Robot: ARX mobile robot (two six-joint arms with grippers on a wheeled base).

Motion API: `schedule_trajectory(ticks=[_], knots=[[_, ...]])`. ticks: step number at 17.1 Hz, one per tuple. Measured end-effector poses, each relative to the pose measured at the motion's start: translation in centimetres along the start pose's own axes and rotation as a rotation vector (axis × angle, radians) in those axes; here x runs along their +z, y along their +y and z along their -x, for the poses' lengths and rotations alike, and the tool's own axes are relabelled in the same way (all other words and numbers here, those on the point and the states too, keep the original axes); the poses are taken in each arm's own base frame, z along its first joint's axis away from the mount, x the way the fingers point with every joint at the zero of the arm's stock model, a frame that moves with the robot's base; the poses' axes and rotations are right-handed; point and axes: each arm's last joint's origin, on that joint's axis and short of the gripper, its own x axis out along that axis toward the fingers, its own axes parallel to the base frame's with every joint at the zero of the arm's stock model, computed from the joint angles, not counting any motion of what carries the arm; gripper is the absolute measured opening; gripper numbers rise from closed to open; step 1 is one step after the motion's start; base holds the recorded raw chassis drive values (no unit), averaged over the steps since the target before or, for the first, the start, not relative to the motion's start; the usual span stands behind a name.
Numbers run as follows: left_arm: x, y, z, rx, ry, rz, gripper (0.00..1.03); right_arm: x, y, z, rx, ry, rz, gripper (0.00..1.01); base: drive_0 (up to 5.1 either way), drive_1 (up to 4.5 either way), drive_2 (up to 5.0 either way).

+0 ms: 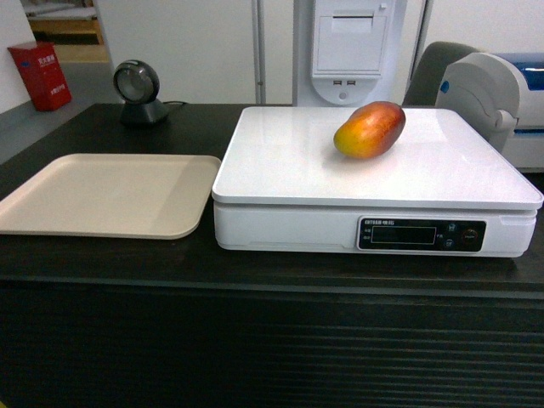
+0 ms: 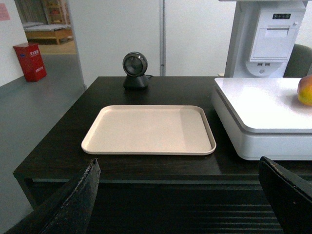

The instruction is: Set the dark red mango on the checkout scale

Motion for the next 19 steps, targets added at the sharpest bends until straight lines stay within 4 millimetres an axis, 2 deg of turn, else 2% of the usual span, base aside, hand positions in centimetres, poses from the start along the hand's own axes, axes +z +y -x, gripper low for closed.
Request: schedule_trajectory(ticks=[19], knots=[[0.00, 0.00, 0.00, 0.000, 0.000, 0.000, 0.98, 0.00, 0.00, 0.00, 0.000, 0.000, 0.001, 0.98, 0.0, 0.00, 0.0]])
